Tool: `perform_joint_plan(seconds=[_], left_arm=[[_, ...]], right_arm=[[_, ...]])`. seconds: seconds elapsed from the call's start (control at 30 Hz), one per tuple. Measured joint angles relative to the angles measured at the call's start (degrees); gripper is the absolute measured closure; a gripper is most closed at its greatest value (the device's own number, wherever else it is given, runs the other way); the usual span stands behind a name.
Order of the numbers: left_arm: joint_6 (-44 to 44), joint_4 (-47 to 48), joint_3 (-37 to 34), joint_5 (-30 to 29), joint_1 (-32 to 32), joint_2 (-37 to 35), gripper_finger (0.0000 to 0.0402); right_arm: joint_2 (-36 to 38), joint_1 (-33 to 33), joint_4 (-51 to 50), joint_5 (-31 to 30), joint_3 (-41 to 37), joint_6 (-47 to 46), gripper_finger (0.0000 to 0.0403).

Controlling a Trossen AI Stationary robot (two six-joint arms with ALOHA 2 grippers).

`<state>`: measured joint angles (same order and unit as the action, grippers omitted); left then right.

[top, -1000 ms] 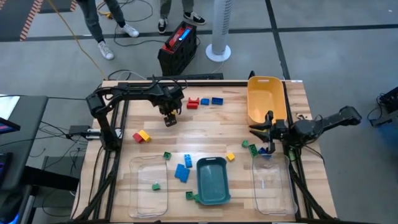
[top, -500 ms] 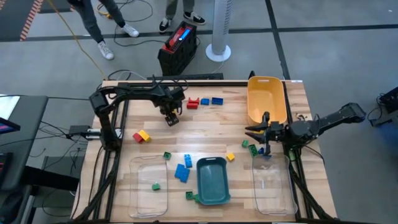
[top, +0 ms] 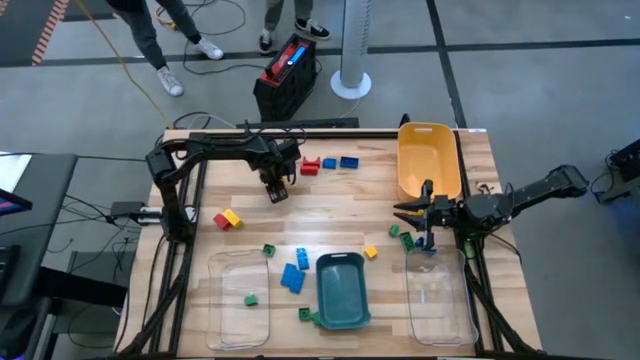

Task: Sort blocks

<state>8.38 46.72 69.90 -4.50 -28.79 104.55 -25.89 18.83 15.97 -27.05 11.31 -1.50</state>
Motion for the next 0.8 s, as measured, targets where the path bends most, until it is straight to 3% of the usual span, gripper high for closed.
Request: perform_joint_plan(seconds=[0.2,0.33,0.57,0.8], left_arm=[[4.3,-1.6,1.0,-0.9,3.7,-8.1,0.0278],[8.0,-7.2,0.8,-7.9,11.5,-11.8,0.0278],[14.4,-24.0,-1.9,-21.7,23.3,-13.6,0.0278],[23.4,-39.0,-2.8,-33.3,30.0,-12.2,0.0278]], right_arm=[[-4.8,-3.9,-0.7,-0.8,0.7,-3.5,0.0294],[-12.6,-7.7,-1.3,-1.1,4.9,-8.6,0.0280],[-26.5,-10.3,-11.0,-1.0,16.1,-14.8,0.0181],[-35.1,-10.6,-8.3,-1.1,22.4,-20.5,0.0096]])
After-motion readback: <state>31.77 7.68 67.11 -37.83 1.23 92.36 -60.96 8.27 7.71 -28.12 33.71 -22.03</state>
